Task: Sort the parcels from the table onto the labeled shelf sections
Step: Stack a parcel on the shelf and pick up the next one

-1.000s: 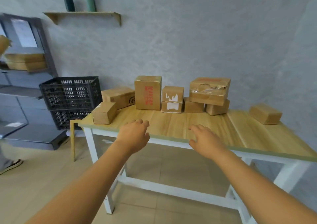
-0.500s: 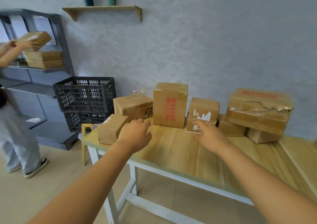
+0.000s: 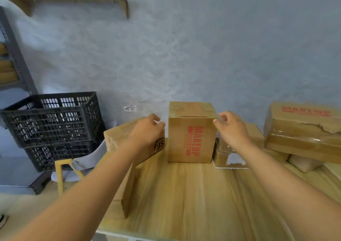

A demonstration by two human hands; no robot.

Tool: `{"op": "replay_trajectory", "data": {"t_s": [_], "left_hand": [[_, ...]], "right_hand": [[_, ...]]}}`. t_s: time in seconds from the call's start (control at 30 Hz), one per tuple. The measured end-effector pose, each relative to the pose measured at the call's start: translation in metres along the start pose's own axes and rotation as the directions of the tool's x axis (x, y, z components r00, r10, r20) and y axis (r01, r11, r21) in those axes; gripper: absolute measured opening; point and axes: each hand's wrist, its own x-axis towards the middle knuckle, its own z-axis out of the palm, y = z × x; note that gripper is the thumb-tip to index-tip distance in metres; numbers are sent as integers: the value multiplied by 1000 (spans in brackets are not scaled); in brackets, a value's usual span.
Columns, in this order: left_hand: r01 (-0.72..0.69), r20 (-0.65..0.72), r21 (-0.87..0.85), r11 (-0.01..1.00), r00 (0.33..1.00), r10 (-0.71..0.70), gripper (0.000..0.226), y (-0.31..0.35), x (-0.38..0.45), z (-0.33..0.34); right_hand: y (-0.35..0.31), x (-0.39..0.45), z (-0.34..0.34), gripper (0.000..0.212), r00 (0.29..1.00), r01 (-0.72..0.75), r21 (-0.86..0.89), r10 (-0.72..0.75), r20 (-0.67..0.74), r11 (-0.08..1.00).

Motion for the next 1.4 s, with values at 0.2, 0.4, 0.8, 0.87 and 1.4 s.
{"op": "replay_trajectory", "data": {"t_s": [0.2,0.4,0.8,0.87,1.4], "left_hand": [[157,144,-219,963,981,-128,46,4,63,22],[304,244,-380,874,944,-222,58,6,94,47],[339,307,-504,795,930,-202,37,0,65,50],[353,349,-531,770,920,-181,49,-5,56,45],[246,399,-634,733,916,38,38,-23,-30,-5]], "right_hand": [[-5,40,12,52,990,-137,0,137,20,991],[-5,61,39,73,978,-191,64,184,102,980],[-2,48,34,76,966,-200,127,173,193,972],[-3,36,27,77,968,-196,159,166,187,968],[1,-115,22,72,962,-254,547,264,62,797]]}}
